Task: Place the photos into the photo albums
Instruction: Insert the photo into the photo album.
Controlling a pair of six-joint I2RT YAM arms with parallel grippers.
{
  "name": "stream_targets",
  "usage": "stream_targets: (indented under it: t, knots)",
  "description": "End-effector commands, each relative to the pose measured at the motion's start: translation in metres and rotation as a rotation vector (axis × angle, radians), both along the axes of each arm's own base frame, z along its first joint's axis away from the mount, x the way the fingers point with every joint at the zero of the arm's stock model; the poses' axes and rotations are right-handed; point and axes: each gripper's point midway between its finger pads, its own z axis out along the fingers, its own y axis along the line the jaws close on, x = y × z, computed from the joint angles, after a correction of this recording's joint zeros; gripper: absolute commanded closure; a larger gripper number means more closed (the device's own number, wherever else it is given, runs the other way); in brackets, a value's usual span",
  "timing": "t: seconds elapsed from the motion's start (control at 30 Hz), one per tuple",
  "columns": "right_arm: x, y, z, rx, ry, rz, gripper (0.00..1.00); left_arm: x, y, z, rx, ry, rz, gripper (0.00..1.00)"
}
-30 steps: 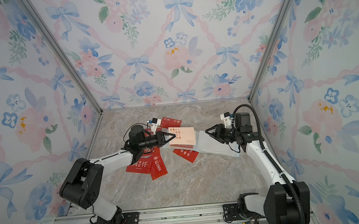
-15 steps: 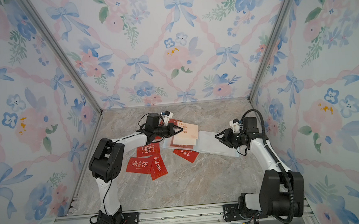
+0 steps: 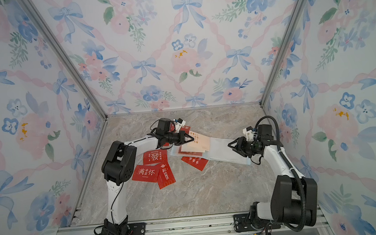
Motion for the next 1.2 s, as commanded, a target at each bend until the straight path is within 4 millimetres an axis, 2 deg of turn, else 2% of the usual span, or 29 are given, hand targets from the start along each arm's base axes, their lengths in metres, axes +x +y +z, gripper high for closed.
stream_targets:
  t: [0.0,0.23,0.37,0.93,1.17]
  knots:
    - [-0.007,0.004,-0.008,0.037,0.035,0.027,0.57,-0.002,-0.001,-0.002,-0.005,0.005,-0.035,1.00]
    - [-0.005,0.004,-0.006,0.037,0.030,0.027,0.57,-0.008,0.002,-0.015,0.019,0.047,-0.033,1.00]
    - [-0.006,0.004,-0.004,0.035,0.027,0.028,0.57,-0.006,0.004,-0.013,0.028,0.038,-0.021,1.00]
    - [-0.007,0.003,-0.006,0.034,0.029,0.023,0.57,-0.016,-0.004,-0.031,0.084,0.081,-0.011,1.00]
    - [-0.007,0.003,-0.006,0.032,0.030,0.021,0.57,-0.014,-0.003,-0.040,0.106,0.111,0.017,1.00]
